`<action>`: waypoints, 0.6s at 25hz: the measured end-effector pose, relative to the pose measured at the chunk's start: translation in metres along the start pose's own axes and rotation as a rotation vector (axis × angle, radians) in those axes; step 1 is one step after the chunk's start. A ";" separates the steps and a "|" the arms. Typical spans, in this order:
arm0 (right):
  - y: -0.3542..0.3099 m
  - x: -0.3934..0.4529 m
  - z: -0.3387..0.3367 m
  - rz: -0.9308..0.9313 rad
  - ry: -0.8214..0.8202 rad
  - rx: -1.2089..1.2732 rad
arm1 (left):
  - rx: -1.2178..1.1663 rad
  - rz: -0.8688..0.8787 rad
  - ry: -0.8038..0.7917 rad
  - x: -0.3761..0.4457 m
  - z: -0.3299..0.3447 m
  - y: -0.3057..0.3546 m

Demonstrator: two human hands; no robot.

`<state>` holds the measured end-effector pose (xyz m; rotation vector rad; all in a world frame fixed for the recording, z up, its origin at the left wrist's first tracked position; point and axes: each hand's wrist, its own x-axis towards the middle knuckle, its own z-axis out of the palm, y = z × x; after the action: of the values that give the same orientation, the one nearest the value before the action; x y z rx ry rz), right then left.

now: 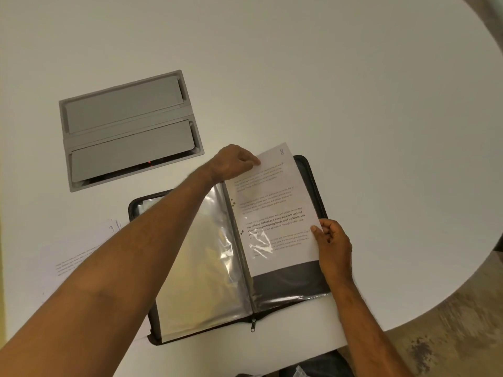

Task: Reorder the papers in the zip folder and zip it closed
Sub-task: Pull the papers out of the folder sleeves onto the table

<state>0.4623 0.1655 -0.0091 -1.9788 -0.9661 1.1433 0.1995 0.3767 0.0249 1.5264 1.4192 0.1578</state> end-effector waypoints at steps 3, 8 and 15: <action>0.000 0.001 0.001 0.010 0.009 0.011 | 0.045 0.021 0.100 0.009 -0.018 0.002; 0.001 0.007 0.003 -0.001 0.024 0.006 | 0.057 0.076 0.263 0.020 -0.034 0.007; 0.001 0.009 0.007 0.003 0.025 -0.066 | 0.067 0.064 0.410 0.019 -0.066 0.032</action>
<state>0.4592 0.1741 -0.0165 -2.0424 -1.0000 1.0990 0.1822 0.4352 0.0701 1.6584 1.7076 0.4892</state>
